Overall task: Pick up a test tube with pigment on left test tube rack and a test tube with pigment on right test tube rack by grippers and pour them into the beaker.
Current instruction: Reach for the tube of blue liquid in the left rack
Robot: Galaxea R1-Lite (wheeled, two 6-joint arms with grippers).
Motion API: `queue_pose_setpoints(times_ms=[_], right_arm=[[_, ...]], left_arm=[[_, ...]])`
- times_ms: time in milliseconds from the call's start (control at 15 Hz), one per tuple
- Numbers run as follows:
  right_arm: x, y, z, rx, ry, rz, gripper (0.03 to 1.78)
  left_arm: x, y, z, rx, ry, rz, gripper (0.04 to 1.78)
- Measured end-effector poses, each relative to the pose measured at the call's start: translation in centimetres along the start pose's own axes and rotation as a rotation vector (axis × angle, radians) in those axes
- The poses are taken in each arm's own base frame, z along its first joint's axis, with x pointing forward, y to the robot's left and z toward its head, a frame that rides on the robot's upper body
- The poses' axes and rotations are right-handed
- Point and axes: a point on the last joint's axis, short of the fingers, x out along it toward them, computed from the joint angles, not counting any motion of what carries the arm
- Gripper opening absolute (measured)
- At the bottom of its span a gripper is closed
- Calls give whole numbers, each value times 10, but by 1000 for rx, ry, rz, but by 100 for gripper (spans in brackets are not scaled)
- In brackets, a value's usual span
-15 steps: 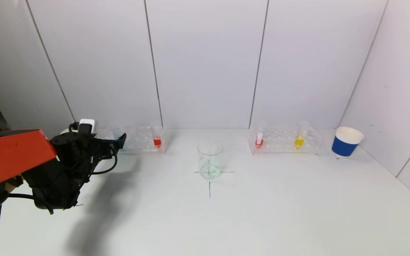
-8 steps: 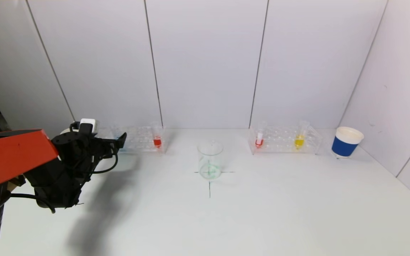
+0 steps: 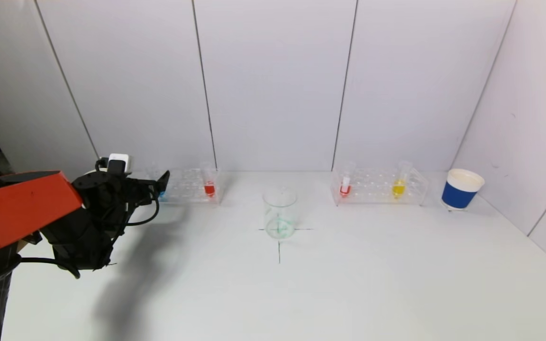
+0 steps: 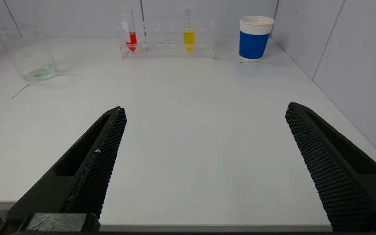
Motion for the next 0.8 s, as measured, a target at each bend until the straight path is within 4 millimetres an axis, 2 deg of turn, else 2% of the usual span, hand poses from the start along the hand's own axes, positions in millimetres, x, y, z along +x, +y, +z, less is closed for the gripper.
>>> queue_pose_setpoints(times_ms=[800], right_arm=[[0,0,0,0,0,0,177]], left_arm=[[15,0,-3,2,-11,-2,176]])
